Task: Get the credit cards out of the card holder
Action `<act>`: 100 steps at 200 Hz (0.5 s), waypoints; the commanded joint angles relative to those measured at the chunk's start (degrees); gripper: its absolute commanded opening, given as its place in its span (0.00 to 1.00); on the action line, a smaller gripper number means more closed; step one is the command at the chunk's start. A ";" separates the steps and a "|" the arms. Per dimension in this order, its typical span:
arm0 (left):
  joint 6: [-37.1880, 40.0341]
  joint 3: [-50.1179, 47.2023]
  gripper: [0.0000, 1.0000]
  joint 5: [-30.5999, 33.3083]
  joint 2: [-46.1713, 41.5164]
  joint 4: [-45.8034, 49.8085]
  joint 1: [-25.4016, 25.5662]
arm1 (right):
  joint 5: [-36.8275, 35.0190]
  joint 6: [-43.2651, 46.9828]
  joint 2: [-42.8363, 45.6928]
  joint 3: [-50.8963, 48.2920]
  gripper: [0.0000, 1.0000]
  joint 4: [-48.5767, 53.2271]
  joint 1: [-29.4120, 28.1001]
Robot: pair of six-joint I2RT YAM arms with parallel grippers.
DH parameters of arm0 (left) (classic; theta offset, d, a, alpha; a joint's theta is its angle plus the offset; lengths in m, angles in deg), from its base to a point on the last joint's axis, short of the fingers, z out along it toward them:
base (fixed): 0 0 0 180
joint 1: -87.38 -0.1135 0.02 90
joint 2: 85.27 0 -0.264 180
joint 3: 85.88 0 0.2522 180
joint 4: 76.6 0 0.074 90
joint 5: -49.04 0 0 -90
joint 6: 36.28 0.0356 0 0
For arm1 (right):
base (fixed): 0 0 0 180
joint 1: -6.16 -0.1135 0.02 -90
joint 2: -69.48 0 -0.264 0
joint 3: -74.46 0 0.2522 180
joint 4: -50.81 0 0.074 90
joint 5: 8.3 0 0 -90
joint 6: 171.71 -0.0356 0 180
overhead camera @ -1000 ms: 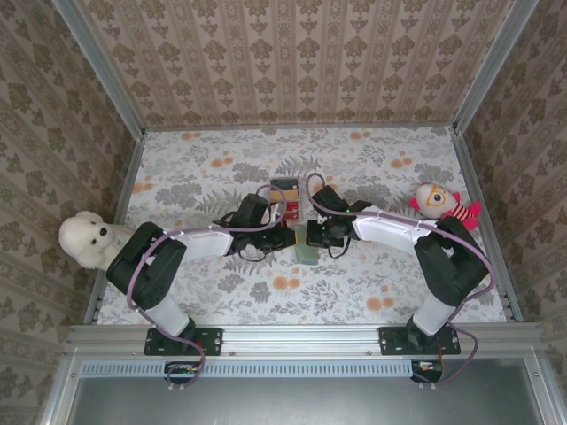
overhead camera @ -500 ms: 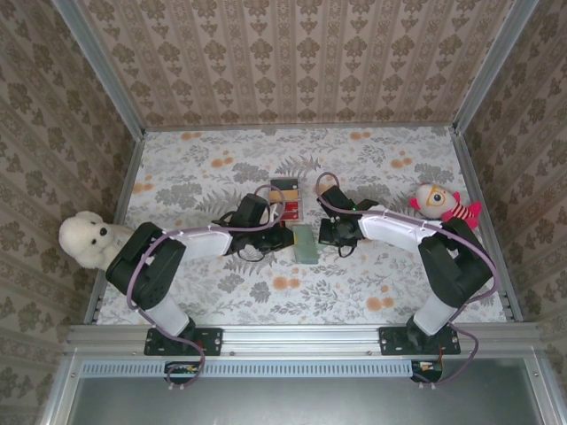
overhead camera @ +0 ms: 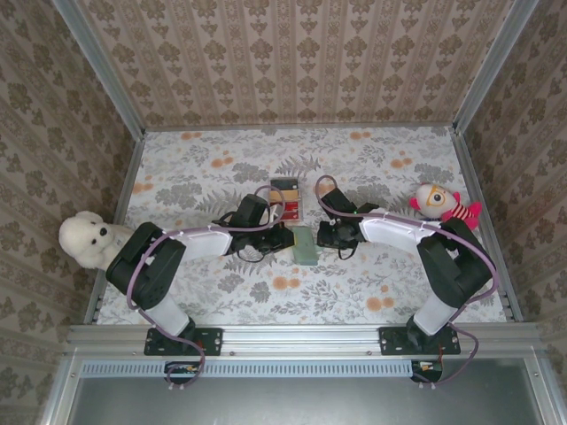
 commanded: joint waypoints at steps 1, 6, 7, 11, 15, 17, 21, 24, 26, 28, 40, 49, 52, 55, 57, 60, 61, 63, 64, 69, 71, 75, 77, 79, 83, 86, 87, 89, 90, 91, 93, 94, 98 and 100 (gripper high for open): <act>0.38 0.26 0.11 -1.17 0.22 0.92 -0.16 | 2.16 1.29 -1.91 1.15 0.29 -0.29 0.19; 0.30 0.23 0.12 -1.17 0.28 0.96 -0.16 | 2.16 1.27 -2.25 1.32 0.29 -0.27 0.19; 0.30 0.24 0.12 -1.19 0.29 0.98 -0.16 | 2.16 1.28 -2.36 1.32 0.29 -0.30 0.19; 0.31 0.25 0.13 -1.21 0.29 1.00 -0.16 | 2.23 1.34 -2.49 1.41 0.28 -0.30 0.19; 0.25 0.22 0.13 -1.23 0.23 1.26 -0.18 | 2.32 1.36 -2.68 1.51 0.28 -0.35 0.19; 0.22 0.34 0.14 -1.22 0.16 1.48 -0.16 | 2.44 1.33 -2.74 1.49 0.28 -0.42 0.23; 0.21 0.56 0.15 -1.22 0.06 1.89 -0.16 | 2.56 1.29 -2.83 1.51 0.27 -0.50 0.19; 0.27 0.68 0.16 -1.25 -0.05 2.37 -0.24 | 2.82 1.28 -2.88 1.53 0.26 -0.69 0.19; 0.31 0.80 0.16 -1.36 -0.15 2.62 -0.18 | 2.96 1.29 -2.92 1.51 0.26 -0.79 0.19; 0.34 0.94 0.17 -1.34 -0.20 2.90 -0.21 | 3.13 1.36 -2.91 1.51 0.26 -0.89 0.19; 0.72 1.90 0.25 -1.22 -0.84 4.57 -0.24 | 4.50 1.38 -3.01 1.36 0.20 -1.51 0.19; 1.59 2.89 0.31 -0.52 -1.40 7.02 -0.25 | 4.89 1.47 -2.89 1.17 0.15 -1.52 0.19; 1.94 3.21 0.33 -0.16 -1.51 7.82 -0.25 | 4.83 1.47 -2.66 1.08 0.13 -1.49 0.19; 2.25 3.56 0.36 0.13 -1.69 8.89 -0.29 | 4.61 1.61 -2.44 1.01 0.12 -1.40 0.19; 2.52 3.77 0.37 0.50 -1.79 9.57 -0.32 | 4.51 1.63 -2.22 0.99 0.11 -1.28 0.19; 2.80 4.06 0.40 0.95 -1.97 10.47 -0.38 | 4.35 1.66 -2.05 0.92 0.10 -1.07 0.19; 3.00 4.18 0.40 1.10 -2.02 10.83 -0.44 | 4.27 1.70 -1.91 0.95 0.10 -1.01 0.19; 3.30 4.38 0.42 1.43 -2.14 11.50 -0.43 | 4.05 1.79 -1.69 0.95 0.10 -0.83 0.19; 3.42 4.47 0.43 1.51 -2.23 11.88 -0.42 | 3.90 1.89 -1.60 0.92 0.10 -0.67 0.19; 3.89 4.92 0.48 2.47 -2.53 13.61 -0.57 | 3.32 2.25 -0.90 1.01 0.10 0.02 0.19; 4.14 5.05 0.50 2.74 -2.69 14.15 -0.66 | 3.13 2.43 -0.65 1.05 0.10 0.31 0.19; 4.46 5.17 0.54 3.24 -2.96 15.05 -0.80 | 2.86 2.85 -0.08 1.26 0.09 0.87 0.19; 4.68 5.29 0.55 3.46 -3.19 15.41 -0.85 | 2.66 3.11 0.24 1.36 0.09 1.13 0.19; 4.89 5.35 0.57 3.69 -3.36 15.55 -0.92 | 2.57 3.31 0.49 1.40 0.09 1.44 0.19; 5.21 5.29 0.59 3.83 -3.72 16.03 -1.10 | 2.36 3.82 1.11 1.63 0.09 2.00 0.19; 5.54 5.34 0.62 4.04 -4.05 16.38 -1.23 | 2.26 4.28 1.64 1.80 0.09 2.48 0.19; 5.60 5.35 0.63 4.05 -4.16 16.43 -1.27 | 2.21 4.41 1.78 1.87 0.09 2.57 0.19; 5.64 5.31 0.64 4.16 -4.41 16.64 -1.40 | 2.17 4.69 2.09 1.99 0.09 2.81 0.19; 5.78 5.33 0.66 4.24 -4.51 16.73 -1.44 | 2.12 4.88 2.27 2.06 0.09 2.91 0.19; 5.85 5.35 0.67 4.32 -4.69 16.82 -1.46 | 2.14 5.02 2.36 2.09 0.09 3.00 0.23; 5.97 5.35 0.69 4.47 -5.01 16.98 -1.54 | 2.16 5.28 2.65 2.18 0.09 3.29 0.20; 6.03 5.40 0.70 4.57 -5.12 17.03 -1.64 | 2.16 5.44 2.82 2.24 0.09 3.37 0.19; 6.22 5.41 0.73 4.99 -5.62 17.37 -1.78 | 2.28 6.05 3.46 2.36 0.09 3.65 0.19; 6.25 5.44 0.74 5.26 -5.94 17.65 -1.82 | 2.32 6.35 3.74 2.45 0.09 3.76 0.19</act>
